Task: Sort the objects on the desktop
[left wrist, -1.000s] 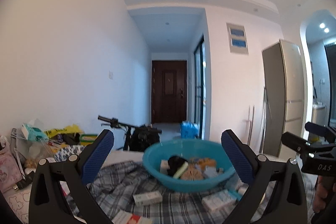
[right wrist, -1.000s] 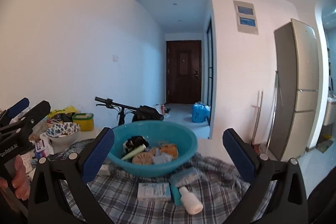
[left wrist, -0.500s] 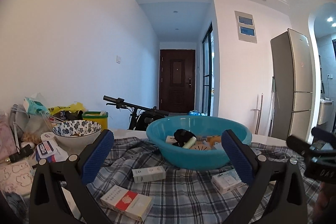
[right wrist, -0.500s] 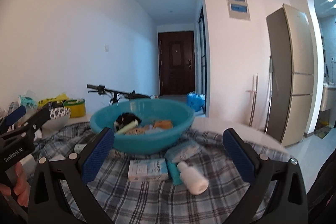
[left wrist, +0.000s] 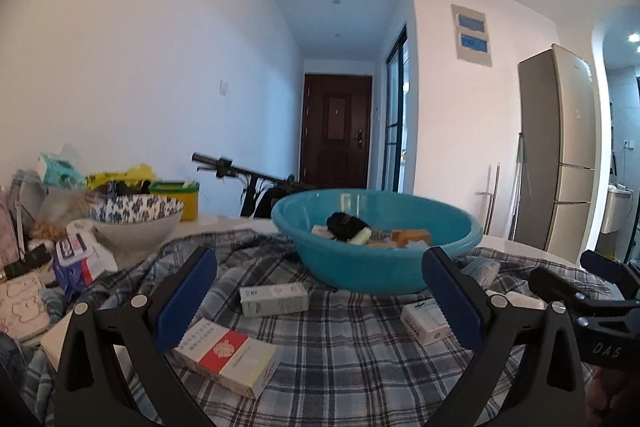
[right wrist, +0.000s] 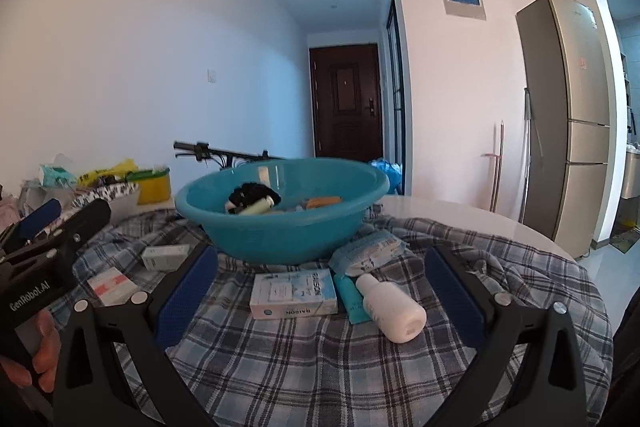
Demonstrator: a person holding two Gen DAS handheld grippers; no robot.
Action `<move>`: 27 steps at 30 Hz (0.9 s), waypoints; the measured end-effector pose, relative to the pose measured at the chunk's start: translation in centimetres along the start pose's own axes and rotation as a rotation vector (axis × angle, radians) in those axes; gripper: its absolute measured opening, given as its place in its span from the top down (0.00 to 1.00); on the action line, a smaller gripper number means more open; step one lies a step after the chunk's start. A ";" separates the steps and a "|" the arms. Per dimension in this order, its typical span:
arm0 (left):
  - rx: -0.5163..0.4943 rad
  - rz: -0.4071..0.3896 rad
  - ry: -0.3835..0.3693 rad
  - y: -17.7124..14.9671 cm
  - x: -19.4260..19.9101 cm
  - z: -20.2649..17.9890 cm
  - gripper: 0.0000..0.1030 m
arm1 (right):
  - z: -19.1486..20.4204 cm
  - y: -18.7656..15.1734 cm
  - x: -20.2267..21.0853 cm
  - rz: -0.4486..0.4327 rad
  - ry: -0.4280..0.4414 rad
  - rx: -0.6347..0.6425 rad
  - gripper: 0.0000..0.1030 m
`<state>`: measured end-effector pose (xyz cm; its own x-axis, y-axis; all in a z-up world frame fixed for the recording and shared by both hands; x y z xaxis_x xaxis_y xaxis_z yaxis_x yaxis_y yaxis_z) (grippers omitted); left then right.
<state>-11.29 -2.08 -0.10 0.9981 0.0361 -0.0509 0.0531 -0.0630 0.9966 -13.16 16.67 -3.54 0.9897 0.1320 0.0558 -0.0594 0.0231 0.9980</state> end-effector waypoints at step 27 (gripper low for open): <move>-0.053 0.133 -0.055 -2.7 -1.6 -1.5 0.00 | 0.3 -0.8 -0.5 0.033 -0.005 0.030 0.00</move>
<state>-13.06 -0.49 -2.65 0.9965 -0.0240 0.0795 -0.0798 -0.0111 0.9968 -13.58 16.25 -4.30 0.9879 0.1273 0.0884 -0.0877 -0.0111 0.9961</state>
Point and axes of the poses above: each gripper's, at about its wrist camera, not at the fingertips, and x roughly against the way its jaws point, z to its left, y to its top, the point moved 10 cm from there along -x, roughly the way its jaws point, and after that the axes turned 12 degrees about -z, right-handed, at the moved point
